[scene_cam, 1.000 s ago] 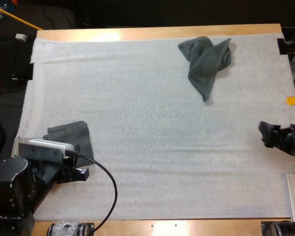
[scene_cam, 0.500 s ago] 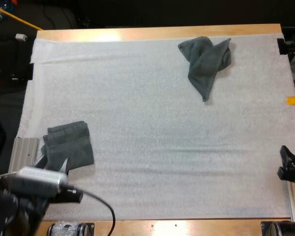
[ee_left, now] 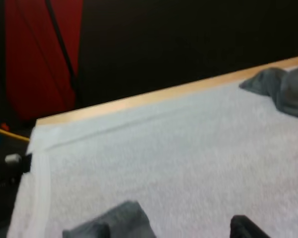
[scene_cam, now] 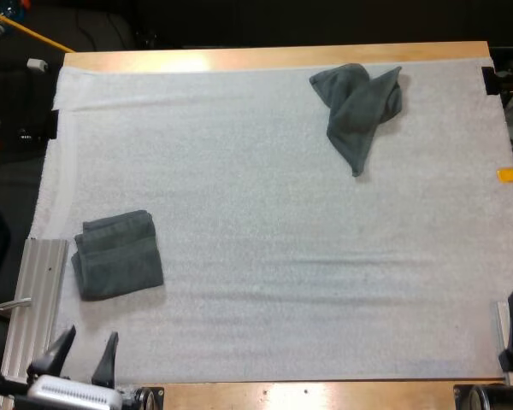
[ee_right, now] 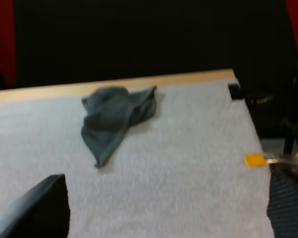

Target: Pick towel from pile, fold and stack

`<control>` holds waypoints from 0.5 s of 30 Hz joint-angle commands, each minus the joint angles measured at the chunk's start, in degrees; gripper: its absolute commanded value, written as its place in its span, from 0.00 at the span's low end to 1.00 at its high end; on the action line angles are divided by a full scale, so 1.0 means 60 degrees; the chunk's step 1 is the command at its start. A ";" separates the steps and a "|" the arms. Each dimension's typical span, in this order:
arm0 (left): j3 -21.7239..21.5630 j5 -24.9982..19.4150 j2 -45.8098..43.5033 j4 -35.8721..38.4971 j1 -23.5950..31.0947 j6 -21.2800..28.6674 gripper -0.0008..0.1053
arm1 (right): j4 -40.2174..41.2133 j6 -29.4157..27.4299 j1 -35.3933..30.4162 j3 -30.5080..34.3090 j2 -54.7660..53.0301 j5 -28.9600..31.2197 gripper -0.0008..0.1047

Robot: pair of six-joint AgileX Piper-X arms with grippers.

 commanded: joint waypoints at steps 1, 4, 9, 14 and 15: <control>0.0045 -0.0054 -0.0175 0.0230 -0.0045 0.0028 0.47 | 0.0040 -0.0096 -0.0044 -0.0034 -0.0171 0.0027 0.75; 0.0054 -0.0054 -0.0704 0.0783 -0.0045 0.0007 0.47 | 0.0199 -0.0020 -0.0044 -0.0034 -0.0688 0.0027 0.75; 0.0051 -0.0054 -0.1623 0.1544 -0.0045 -0.0206 0.47 | 0.0807 0.0259 -0.0044 -0.0117 -0.0887 0.0025 0.75; -0.0053 -0.0054 -0.1695 0.1816 -0.0019 -0.0324 0.47 | 0.0857 0.0258 -0.0044 -0.0122 -0.0888 -0.0012 0.75; -0.0053 -0.0054 -0.1695 0.1817 -0.0019 -0.0332 0.47 | 0.0857 0.0258 -0.0044 -0.0122 -0.0888 -0.0010 0.75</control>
